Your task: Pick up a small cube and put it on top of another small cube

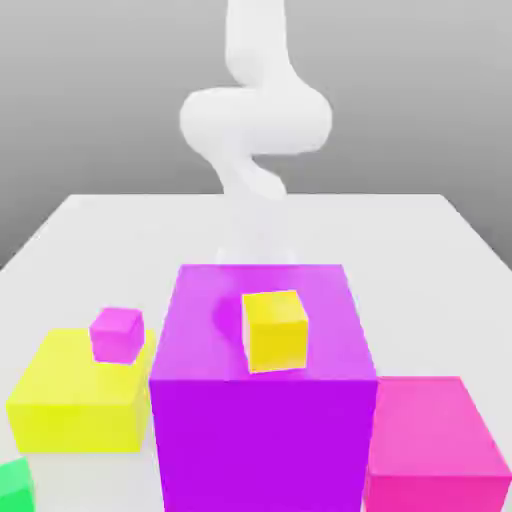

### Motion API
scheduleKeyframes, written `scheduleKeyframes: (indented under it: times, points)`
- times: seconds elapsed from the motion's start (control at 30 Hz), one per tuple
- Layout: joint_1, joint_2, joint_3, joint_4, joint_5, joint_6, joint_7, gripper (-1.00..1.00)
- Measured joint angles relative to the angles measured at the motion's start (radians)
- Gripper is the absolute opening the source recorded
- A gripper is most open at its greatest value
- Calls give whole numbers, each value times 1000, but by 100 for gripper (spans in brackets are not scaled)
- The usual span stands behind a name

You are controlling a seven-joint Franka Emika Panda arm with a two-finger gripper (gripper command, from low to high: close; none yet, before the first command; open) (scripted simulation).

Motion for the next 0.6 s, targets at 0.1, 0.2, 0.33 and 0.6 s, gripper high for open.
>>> scheduleKeyframes:
  times: [0.1, 0.2, 0.33, 0.6]
  points:
    - [32, 114, 24, 15, -15, 26, -48, 0]
    - [62, 223, 48, 30, -28, 50, -94, 0]
    - [101, 368, 81, 49, -48, 82, -154, 0]
    - [185, 659, 152, 87, -98, 145, -267, 0]
